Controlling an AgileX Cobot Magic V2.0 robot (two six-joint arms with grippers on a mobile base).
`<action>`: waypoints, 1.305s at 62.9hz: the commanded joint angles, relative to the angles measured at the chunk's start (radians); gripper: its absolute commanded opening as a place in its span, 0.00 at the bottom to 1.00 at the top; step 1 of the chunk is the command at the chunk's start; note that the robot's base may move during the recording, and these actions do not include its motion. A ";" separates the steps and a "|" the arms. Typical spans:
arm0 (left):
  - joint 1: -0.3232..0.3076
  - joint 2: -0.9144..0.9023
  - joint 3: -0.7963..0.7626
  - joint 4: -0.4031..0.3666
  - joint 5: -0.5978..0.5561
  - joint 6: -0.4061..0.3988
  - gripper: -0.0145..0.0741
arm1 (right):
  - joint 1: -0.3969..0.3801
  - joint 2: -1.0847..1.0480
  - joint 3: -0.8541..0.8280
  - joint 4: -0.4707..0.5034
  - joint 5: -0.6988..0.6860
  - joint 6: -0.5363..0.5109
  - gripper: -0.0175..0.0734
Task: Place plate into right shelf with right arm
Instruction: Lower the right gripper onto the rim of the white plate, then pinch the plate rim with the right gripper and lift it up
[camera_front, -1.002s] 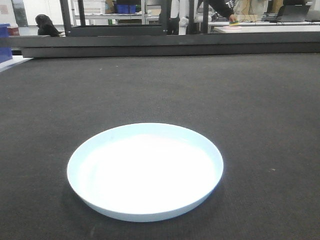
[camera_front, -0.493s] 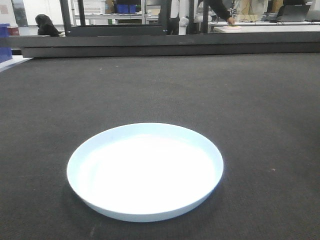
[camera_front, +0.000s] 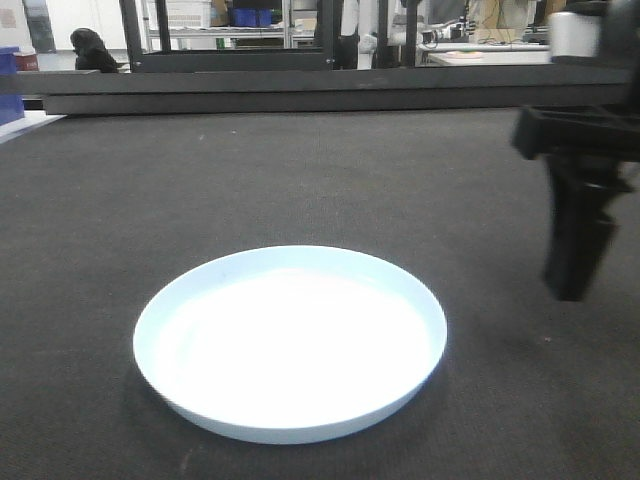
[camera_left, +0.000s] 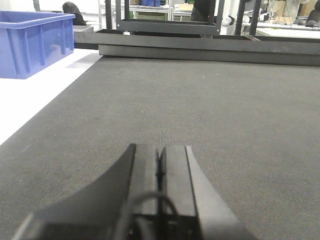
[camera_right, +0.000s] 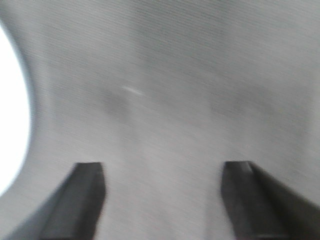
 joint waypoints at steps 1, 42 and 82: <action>-0.002 -0.010 0.010 -0.008 -0.090 -0.007 0.02 | 0.028 0.025 -0.088 0.015 -0.007 0.013 0.86; -0.002 -0.010 0.010 -0.008 -0.090 -0.007 0.02 | 0.144 0.316 -0.305 0.026 0.004 0.046 0.70; -0.002 -0.010 0.010 -0.008 -0.090 -0.007 0.02 | 0.146 0.302 -0.306 0.033 -0.015 0.042 0.25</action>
